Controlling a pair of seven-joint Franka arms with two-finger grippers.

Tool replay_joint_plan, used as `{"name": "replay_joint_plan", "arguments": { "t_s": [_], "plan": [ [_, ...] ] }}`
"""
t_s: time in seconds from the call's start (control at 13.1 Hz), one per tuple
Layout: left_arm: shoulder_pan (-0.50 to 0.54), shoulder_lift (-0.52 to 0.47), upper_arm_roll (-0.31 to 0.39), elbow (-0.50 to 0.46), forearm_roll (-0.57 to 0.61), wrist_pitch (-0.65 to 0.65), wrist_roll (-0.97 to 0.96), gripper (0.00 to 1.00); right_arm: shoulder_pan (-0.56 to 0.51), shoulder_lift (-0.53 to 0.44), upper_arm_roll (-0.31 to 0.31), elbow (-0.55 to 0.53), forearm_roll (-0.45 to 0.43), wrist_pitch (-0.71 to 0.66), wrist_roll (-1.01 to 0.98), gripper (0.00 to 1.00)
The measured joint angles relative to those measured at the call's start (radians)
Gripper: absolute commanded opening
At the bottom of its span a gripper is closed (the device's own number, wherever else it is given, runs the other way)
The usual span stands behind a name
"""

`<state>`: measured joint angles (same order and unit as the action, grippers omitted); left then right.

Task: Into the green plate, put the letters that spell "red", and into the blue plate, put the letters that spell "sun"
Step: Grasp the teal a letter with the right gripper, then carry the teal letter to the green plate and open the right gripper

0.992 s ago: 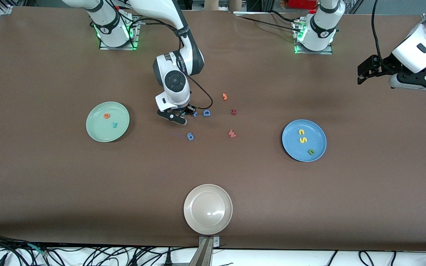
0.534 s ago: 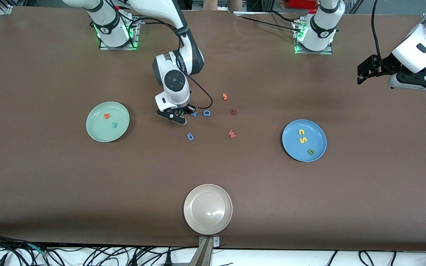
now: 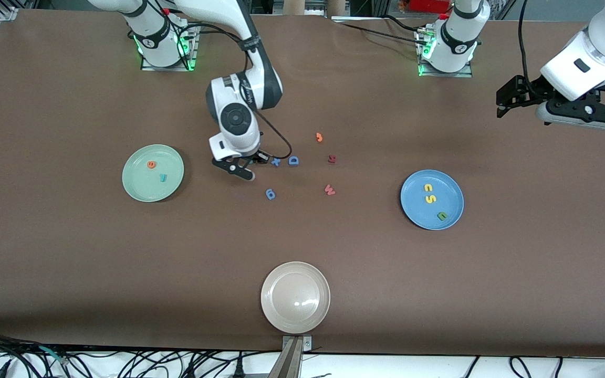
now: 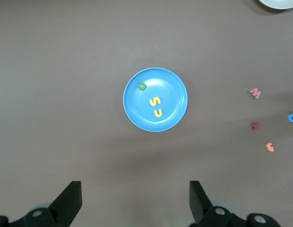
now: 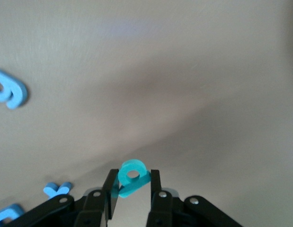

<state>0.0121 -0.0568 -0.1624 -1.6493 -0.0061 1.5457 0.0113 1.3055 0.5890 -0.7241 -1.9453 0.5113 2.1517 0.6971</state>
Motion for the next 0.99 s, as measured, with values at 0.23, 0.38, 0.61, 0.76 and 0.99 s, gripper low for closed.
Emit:
{"name": "replay_joint_plan", "arguments": {
  "t_s": [0.23,0.38,0.61,0.76,0.99],
  "plan": [
    [0.001,0.000,0.000,0.000,0.000,0.000,0.000,1.00,0.000,-0.100,-0.149,0.006,-0.008,-0.191,-0.095,0.00],
    [0.001,0.000,0.000,0.000,0.000,0.000,0.000,1.00,-0.001,-0.146,-0.251,0.014,-0.047,-0.293,-0.168,0.00],
    [0.001,0.000,0.000,0.000,0.000,0.000,0.000,1.00,-0.004,-0.159,-0.387,0.019,-0.076,-0.349,-0.326,0.00],
    [0.001,0.000,0.000,0.000,0.000,0.000,0.000,1.00,-0.010,-0.150,-0.443,0.010,-0.084,-0.354,-0.424,0.00],
    [0.001,0.000,0.000,0.000,0.000,0.000,0.000,1.00,-0.041,-0.124,-0.471,-0.060,-0.087,-0.274,-0.569,0.00]
  ]
}}
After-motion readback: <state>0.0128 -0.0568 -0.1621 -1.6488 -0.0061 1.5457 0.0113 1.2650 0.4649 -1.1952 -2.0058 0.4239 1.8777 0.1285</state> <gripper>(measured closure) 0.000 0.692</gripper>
